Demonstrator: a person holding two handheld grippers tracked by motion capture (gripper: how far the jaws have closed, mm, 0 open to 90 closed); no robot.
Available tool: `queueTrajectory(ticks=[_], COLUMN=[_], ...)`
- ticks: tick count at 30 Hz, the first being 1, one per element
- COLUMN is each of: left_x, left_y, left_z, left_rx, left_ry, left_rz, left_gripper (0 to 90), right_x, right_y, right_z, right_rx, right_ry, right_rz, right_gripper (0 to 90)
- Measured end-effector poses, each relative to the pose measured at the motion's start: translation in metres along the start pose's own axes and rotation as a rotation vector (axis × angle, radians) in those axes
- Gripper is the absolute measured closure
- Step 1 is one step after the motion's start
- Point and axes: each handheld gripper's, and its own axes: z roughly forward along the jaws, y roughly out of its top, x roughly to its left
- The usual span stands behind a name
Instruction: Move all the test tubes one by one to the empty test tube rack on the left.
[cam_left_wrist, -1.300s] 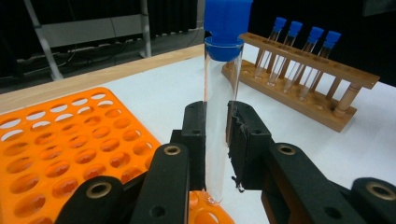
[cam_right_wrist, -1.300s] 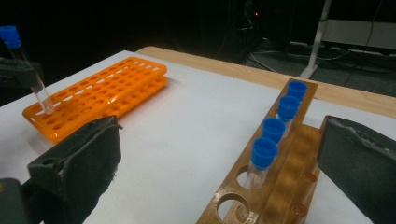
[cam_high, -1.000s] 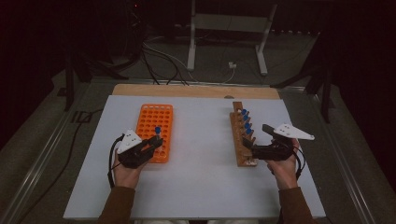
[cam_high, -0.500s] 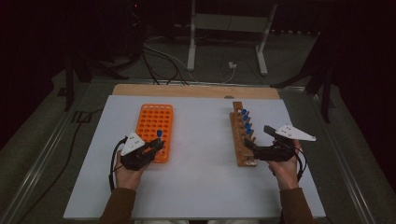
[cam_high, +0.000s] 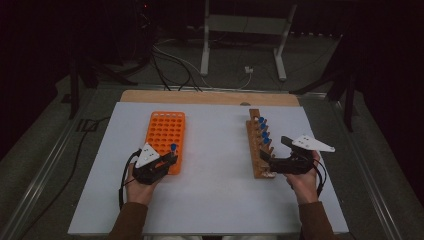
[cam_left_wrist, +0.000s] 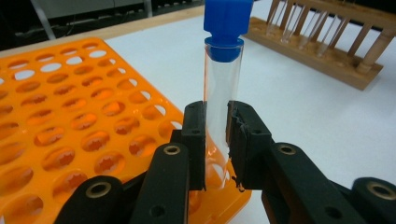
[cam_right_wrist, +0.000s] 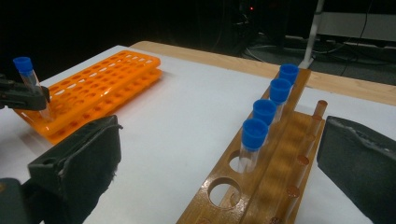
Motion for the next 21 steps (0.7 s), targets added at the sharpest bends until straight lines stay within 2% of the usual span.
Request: queueTrajectory(ticks=[10, 15, 21], left_x=[0.0000, -0.0023, -0.0030], left_y=[-0.0058, -0.0081, -0.0086], left_z=[0.0013, 0.0049, 0.0051], left_rx=[0.026, 0.064, 0.062], left_ry=[0.005, 0.014, 0.017], left_rz=[-0.005, 0.017, 0.018], left_gripper=[78.0, 78.1, 78.1], right_x=[-0.0010, -0.0006, -0.0011], right_y=[-0.0013, -0.0021, -0.0033], right_z=[0.0001, 0.0007, 0.0014], right_rx=[0.001, 0.007, 0.011], right_ry=[-0.001, -0.004, -0.008], right_rz=[0.002, -0.002, -0.002], right_gripper=[0.0, 0.0, 0.0])
